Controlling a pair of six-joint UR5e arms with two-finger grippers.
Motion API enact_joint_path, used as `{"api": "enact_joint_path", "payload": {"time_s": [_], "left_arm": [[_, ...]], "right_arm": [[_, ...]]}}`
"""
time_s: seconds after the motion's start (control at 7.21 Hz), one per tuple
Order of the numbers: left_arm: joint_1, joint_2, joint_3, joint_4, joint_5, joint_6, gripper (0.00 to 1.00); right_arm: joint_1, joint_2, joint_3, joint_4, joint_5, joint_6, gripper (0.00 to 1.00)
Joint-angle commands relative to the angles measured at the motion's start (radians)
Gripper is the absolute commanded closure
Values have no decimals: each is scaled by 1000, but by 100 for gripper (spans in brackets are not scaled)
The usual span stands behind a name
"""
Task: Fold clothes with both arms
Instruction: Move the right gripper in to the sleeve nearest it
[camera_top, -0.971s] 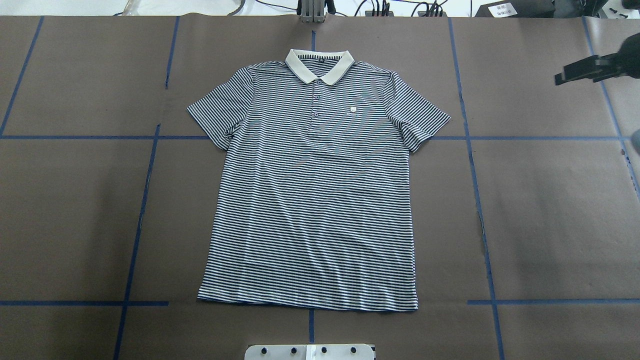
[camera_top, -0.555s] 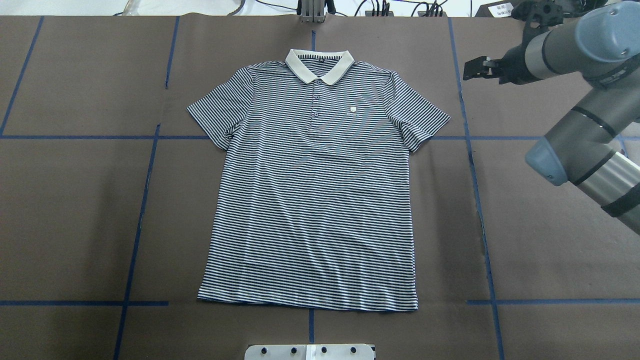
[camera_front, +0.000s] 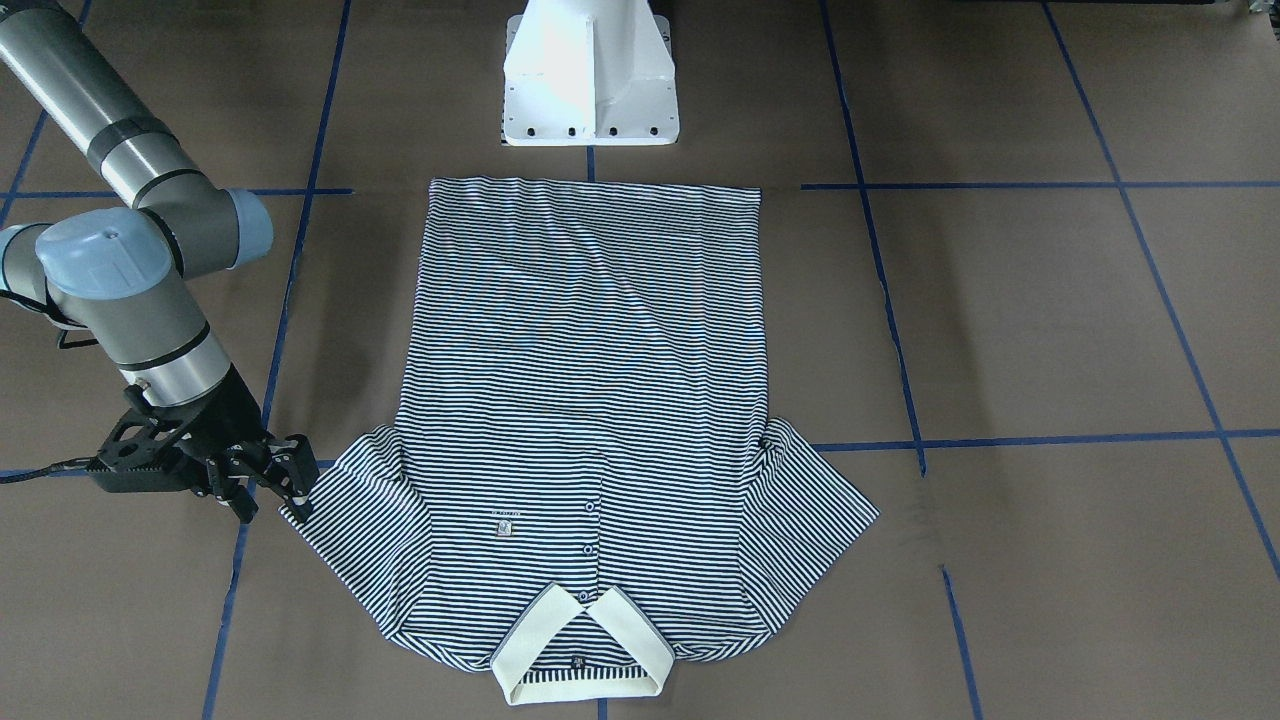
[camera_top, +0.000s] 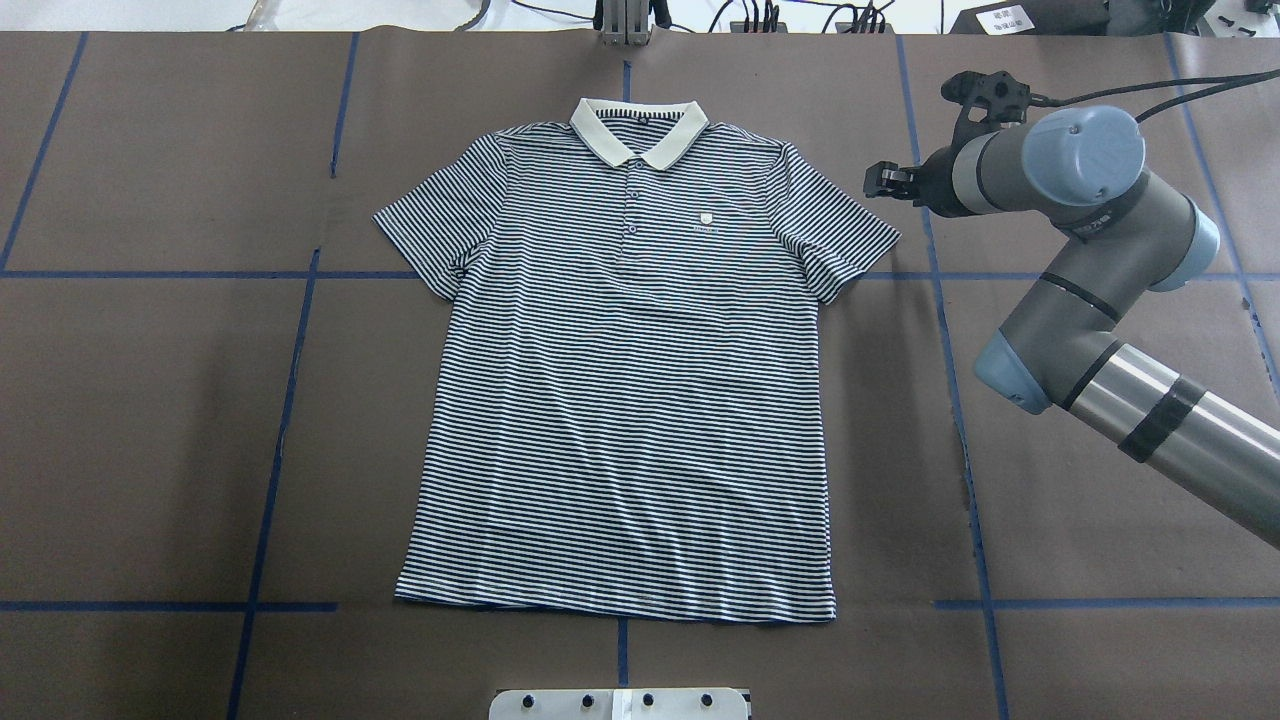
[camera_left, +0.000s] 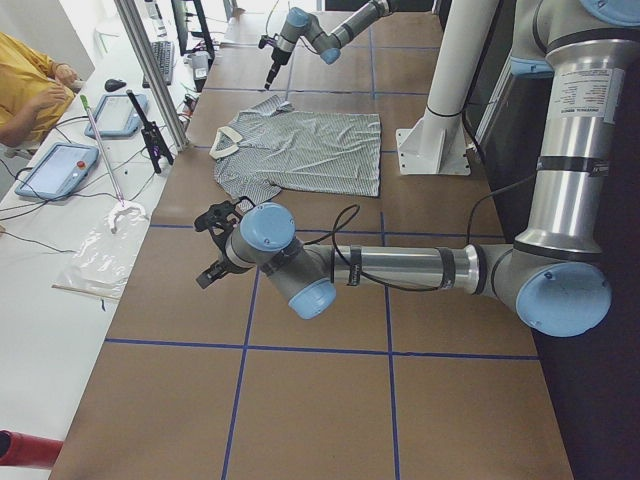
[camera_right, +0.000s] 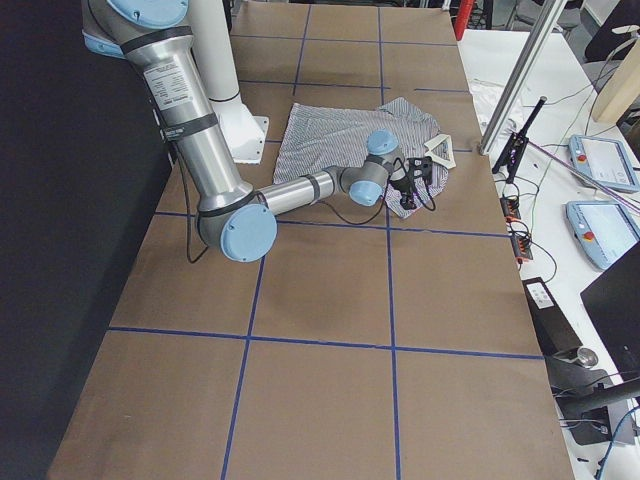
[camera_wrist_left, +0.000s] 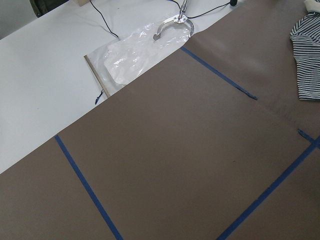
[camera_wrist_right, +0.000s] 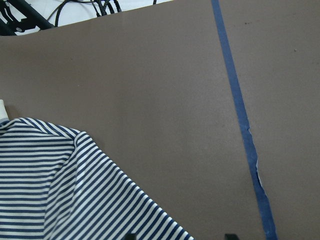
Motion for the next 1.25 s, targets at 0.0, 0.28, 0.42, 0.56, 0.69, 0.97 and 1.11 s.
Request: {"api": "enact_joint_path", "payload": {"time_s": [0.0, 0.28, 0.42, 0.56, 0.69, 0.97, 1.11], "left_arm": [[0, 0, 0, 0, 0, 0, 0], [0, 0, 0, 0, 0, 2, 0], [0, 0, 2, 0, 0, 0, 0], [0, 0, 2, 0, 0, 0, 0], [0, 0, 2, 0, 0, 2, 0], [0, 0, 2, 0, 0, 2, 0], [0, 0, 2, 0, 0, 2, 0]], "right_arm": [[-31, -2, -35, 4, -31, 1, 36], [-49, -9, -35, 4, -37, 1, 37], [-56, -12, -37, 4, -37, 0, 38], [-57, -12, -46, 4, -44, 0, 39], [-57, -9, -50, 4, -49, -3, 40], [-57, -6, -55, 2, -49, 0, 57], [-57, -4, -55, 2, -51, 3, 100]]}}
